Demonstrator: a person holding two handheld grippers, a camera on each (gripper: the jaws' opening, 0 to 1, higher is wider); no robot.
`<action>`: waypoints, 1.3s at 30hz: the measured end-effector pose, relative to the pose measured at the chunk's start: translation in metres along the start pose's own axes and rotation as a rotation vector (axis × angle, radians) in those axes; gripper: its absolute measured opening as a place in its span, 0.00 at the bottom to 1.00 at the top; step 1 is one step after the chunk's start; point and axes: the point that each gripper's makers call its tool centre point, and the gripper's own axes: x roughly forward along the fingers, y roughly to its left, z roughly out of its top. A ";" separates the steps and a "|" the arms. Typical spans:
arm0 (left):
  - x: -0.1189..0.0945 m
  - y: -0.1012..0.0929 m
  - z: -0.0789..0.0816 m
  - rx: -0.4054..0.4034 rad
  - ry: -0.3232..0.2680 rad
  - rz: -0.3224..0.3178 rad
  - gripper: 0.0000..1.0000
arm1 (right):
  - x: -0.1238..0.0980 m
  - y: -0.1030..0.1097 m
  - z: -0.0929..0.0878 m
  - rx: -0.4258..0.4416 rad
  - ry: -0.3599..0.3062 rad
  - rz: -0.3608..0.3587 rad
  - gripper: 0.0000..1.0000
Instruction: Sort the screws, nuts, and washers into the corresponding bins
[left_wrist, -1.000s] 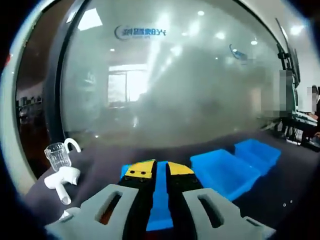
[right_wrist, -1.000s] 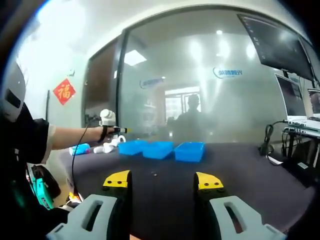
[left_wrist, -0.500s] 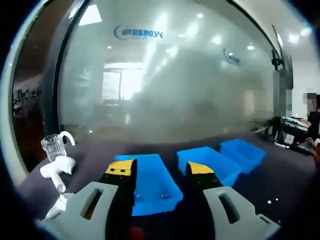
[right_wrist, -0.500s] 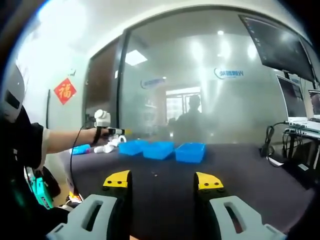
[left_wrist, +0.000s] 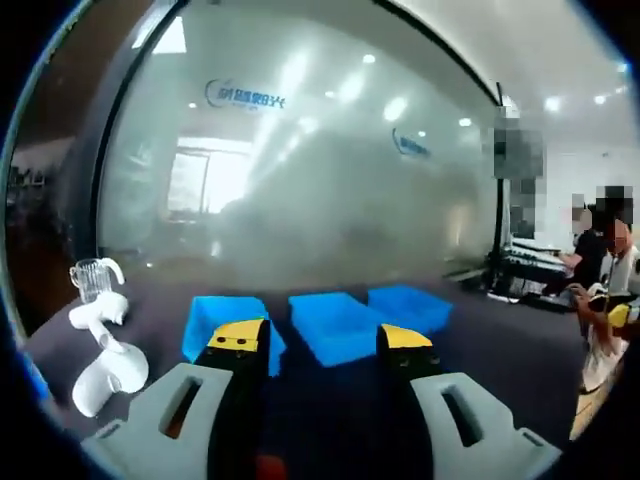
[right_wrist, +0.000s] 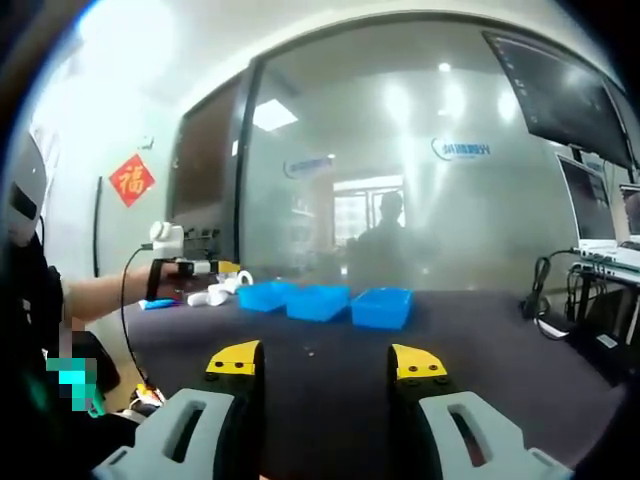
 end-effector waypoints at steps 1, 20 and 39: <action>-0.006 0.000 0.003 -0.020 -0.021 -0.001 0.42 | 0.000 0.000 0.000 0.000 0.000 0.000 0.45; -0.119 -0.043 -0.013 -0.020 -0.036 -0.070 0.41 | 0.002 -0.002 0.000 -0.013 0.006 -0.002 0.45; -0.145 -0.065 -0.046 0.033 0.067 -0.133 0.41 | 0.003 -0.006 -0.002 -0.017 0.011 0.002 0.45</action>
